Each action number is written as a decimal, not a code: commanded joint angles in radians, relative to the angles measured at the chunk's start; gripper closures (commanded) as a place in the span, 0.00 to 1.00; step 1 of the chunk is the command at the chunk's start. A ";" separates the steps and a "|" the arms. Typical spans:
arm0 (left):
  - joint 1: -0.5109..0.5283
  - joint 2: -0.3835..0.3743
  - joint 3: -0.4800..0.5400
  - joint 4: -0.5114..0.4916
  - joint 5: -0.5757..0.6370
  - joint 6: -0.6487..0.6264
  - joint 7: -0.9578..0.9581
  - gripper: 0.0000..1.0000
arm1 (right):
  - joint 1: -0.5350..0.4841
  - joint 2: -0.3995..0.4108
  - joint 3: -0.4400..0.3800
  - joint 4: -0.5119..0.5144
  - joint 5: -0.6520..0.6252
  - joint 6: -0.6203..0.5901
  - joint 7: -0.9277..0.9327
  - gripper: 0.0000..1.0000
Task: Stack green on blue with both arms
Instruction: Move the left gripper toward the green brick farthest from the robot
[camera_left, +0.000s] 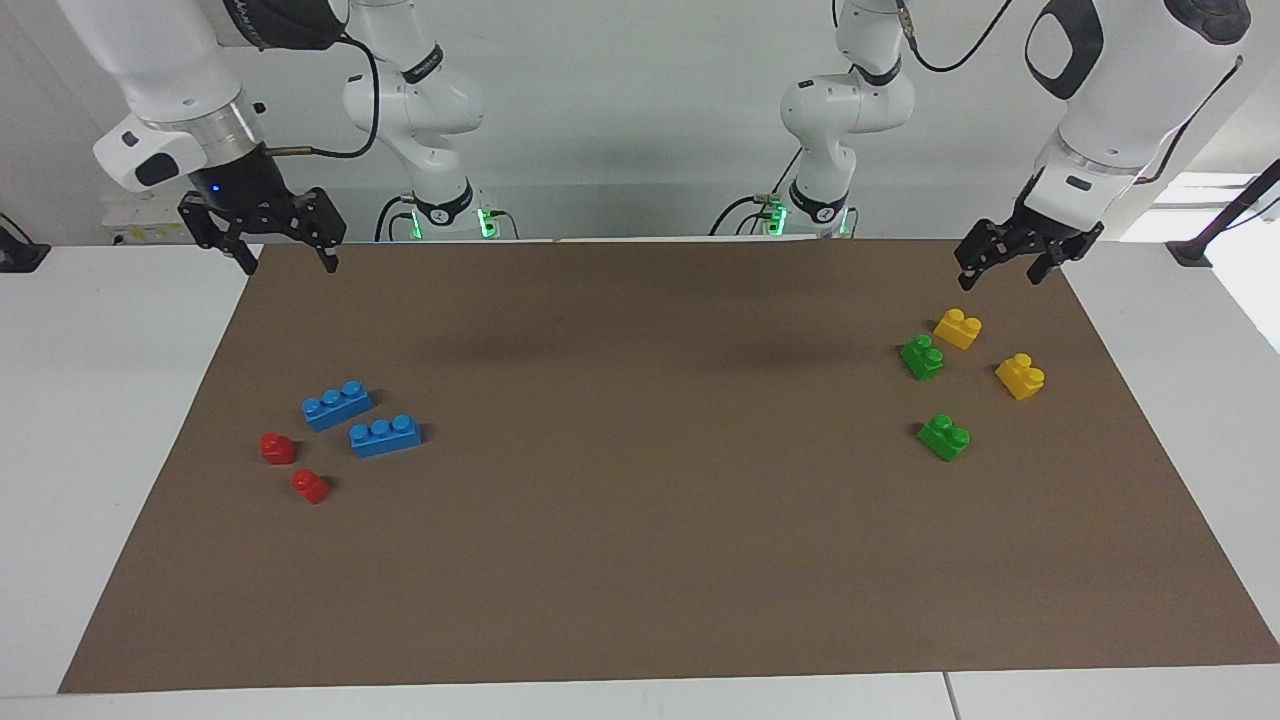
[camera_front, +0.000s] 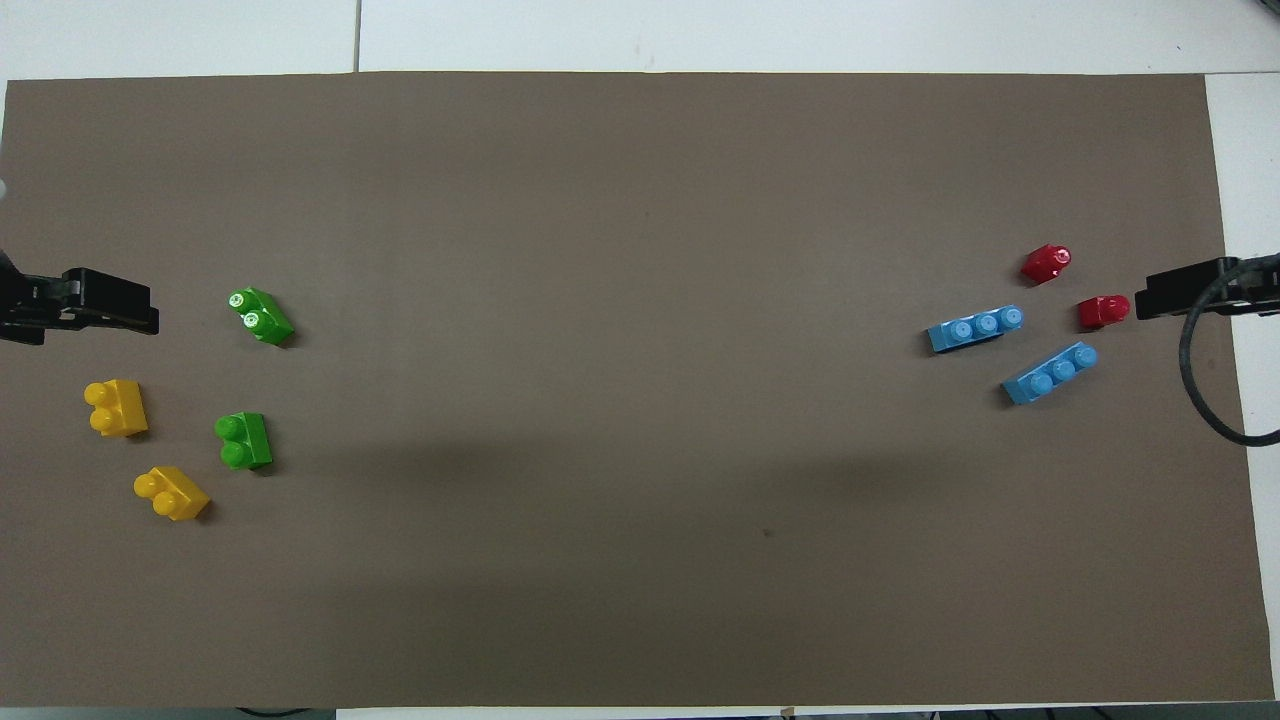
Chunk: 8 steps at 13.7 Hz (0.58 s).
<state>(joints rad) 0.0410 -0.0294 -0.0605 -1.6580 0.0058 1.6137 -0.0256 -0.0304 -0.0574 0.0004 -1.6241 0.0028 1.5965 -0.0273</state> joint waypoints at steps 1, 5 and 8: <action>-0.013 -0.029 0.011 -0.025 -0.012 0.005 -0.007 0.00 | 0.003 -0.007 0.001 -0.016 -0.009 0.023 0.018 0.00; -0.013 -0.029 0.011 -0.025 -0.012 0.003 -0.005 0.00 | 0.003 -0.007 0.001 -0.016 -0.009 0.023 0.017 0.00; -0.013 -0.029 0.011 -0.025 -0.012 0.003 -0.007 0.00 | 0.004 -0.007 0.001 -0.016 -0.007 0.020 0.009 0.00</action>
<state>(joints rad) 0.0407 -0.0301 -0.0606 -1.6580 0.0057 1.6136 -0.0256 -0.0300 -0.0574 0.0007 -1.6242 0.0028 1.5965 -0.0273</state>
